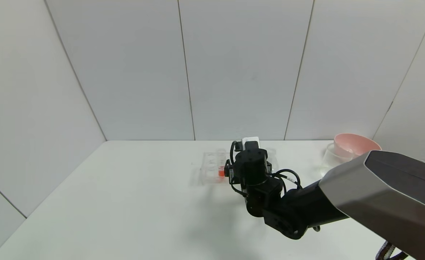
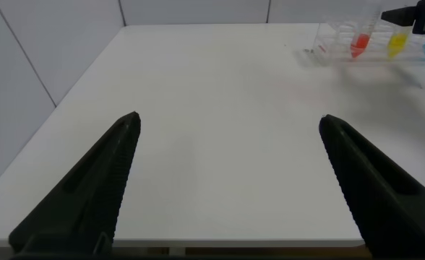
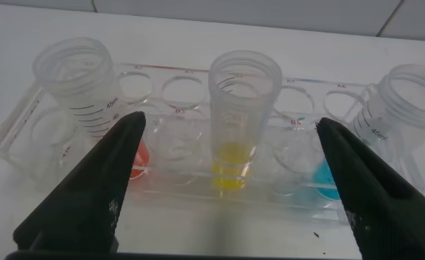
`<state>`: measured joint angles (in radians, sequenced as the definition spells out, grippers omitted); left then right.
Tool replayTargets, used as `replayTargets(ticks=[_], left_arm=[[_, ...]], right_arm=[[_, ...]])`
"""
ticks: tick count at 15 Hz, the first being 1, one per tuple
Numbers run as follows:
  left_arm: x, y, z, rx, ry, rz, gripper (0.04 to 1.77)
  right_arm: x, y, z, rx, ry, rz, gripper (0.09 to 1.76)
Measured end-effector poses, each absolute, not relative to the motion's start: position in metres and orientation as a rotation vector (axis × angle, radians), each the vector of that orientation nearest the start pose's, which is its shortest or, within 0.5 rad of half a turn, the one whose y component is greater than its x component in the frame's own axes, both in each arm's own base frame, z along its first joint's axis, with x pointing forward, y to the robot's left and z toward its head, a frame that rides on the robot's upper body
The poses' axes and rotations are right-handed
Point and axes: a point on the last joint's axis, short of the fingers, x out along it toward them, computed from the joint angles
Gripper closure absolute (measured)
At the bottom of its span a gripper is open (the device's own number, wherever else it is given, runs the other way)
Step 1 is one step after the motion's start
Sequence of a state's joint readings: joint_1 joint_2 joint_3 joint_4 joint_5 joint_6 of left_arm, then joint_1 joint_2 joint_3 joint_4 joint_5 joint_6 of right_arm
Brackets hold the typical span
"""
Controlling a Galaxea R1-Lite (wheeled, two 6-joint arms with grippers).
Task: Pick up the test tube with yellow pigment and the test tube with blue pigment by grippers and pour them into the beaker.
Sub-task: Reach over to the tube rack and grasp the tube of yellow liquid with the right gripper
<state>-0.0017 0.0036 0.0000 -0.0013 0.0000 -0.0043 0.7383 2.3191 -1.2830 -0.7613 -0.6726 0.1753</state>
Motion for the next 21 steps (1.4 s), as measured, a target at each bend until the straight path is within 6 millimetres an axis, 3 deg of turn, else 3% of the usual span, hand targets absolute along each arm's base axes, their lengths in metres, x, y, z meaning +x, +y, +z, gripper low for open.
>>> replayTargets(ticks=[9,15,18,21], left_arm=[[-0.023,0.0,0.076,-0.004,0.002,-0.002,0.05],[-0.023,0.0,0.076,-0.004,0.002,-0.002,0.05],[-0.023,0.0,0.076,-0.004,0.002,-0.002,0.05],[-0.023,0.0,0.076,-0.004,0.002,-0.002,0.05]], right_arm=[[0.38,0.292,0.077,-0.006,0.171,0.003,0.14],[0.386,0.292,0.071,-0.004,0.167,-0.003,0.15],[0.387,0.292,0.071,-0.005,0.169,-0.006,0.67],[0.386,0.294,0.072,-0.005,0.169,-0.002,1.01]])
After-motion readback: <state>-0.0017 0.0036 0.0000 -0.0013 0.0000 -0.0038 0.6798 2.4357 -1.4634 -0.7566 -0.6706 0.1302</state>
